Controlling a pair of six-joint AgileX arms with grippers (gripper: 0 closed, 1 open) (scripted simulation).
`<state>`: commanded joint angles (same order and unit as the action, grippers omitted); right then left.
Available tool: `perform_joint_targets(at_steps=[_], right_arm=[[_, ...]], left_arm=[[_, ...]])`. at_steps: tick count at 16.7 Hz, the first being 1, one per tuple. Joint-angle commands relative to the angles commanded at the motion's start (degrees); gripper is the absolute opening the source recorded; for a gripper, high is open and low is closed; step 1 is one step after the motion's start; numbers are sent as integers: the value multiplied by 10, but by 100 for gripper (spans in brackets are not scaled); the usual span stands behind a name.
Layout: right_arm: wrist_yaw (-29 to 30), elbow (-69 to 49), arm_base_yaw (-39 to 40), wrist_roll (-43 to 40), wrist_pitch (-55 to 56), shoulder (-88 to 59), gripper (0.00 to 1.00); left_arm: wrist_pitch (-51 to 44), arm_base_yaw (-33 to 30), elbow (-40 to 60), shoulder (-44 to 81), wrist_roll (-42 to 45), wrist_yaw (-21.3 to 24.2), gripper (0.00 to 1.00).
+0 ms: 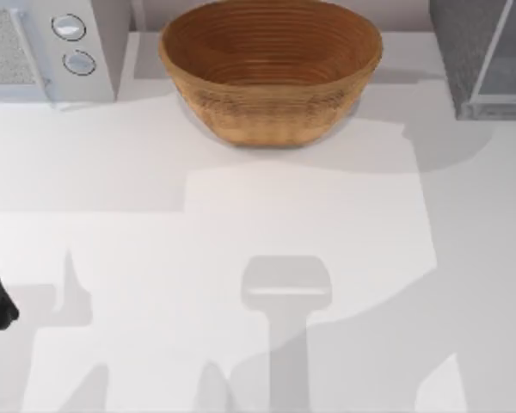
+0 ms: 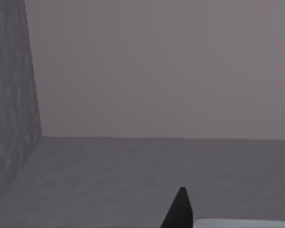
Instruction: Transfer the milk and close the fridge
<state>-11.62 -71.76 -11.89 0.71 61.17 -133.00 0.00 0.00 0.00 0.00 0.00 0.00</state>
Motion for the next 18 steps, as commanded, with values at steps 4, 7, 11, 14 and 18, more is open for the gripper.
perform_joint_targets(at_steps=[4,7,11,14,18], right_arm=[[0,0,0,0,0,0,23],[0,0,0,0,0,0,45],[0,0,0,0,0,0,75],[0,0,0,0,0,0,98],[0,0,0,0,0,0,100]], left_arm=[[0,0,0,0,0,0,100],[0,0,0,0,0,0,100],[0,0,0,0,0,0,100],[0,0,0,0,0,0,100],[0,0,0,0,0,0,100]])
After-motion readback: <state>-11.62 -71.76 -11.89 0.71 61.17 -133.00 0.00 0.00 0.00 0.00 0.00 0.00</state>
